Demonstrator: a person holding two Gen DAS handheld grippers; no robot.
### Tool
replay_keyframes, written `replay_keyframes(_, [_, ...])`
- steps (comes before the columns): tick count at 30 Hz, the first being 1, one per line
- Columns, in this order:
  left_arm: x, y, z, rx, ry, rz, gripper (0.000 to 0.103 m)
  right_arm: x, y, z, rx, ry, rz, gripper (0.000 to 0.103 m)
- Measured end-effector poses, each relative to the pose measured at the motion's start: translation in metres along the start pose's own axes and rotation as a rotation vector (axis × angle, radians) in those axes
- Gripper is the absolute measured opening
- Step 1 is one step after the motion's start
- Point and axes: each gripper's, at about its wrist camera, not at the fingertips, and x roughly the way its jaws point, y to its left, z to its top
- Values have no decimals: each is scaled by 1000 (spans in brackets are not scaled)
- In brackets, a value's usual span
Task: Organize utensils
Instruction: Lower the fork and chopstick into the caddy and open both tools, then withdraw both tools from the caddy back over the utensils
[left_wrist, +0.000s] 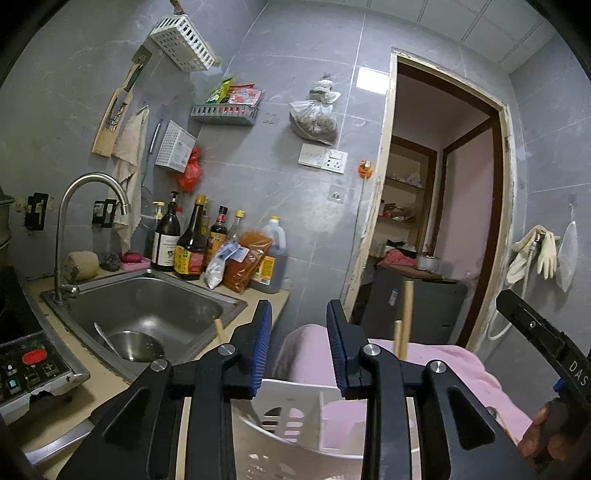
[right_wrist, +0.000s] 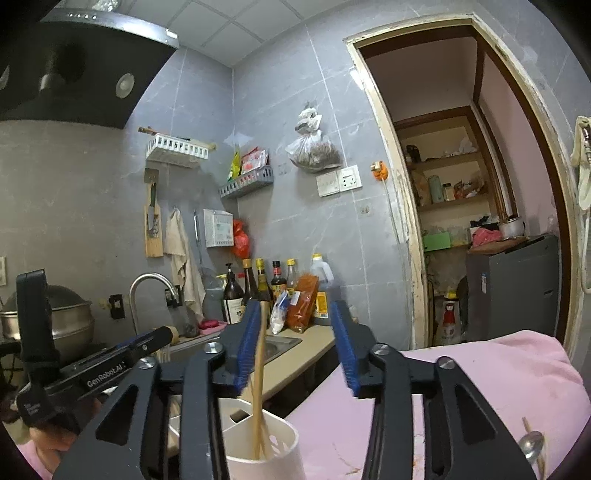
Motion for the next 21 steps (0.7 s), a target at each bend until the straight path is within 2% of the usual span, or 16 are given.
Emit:
replay_keyframes(4, [-7, -16, 5, 17, -6, -34, 42, -15, -9, 6, -9, -22, -34, 58])
replay_keyframes(6, [-11, -28, 7, 30, -17, -54, 51, -24, -13, 9, -22, -37, -59, 72])
replay_keyframes(8, [-15, -40, 9, 37, -24, -81, 64, -35, -19, 14, -40, -54, -80, 76])
replay_keyframes(10, [-18, -51, 10, 42, -33, -108, 71, -48, -26, 18, -70, -74, -117, 80])
replay_keyframes(13, [-22, -70, 11, 59, -43, -144, 84, -69, -38, 23, -99, -99, -162, 91])
replay_keyframes(15, [-24, -84, 9, 77, -50, -164, 91, -83, -47, 26, -119, -116, -197, 103])
replay_keyframes(17, [-26, -96, 7, 91, -52, -185, 99, -96, -56, 27, -137, -127, -228, 103])
replay_keyframes(21, [-24, -122, -2, 118, -11, -248, 100, -119, -75, 28, -167, -115, -283, 103])
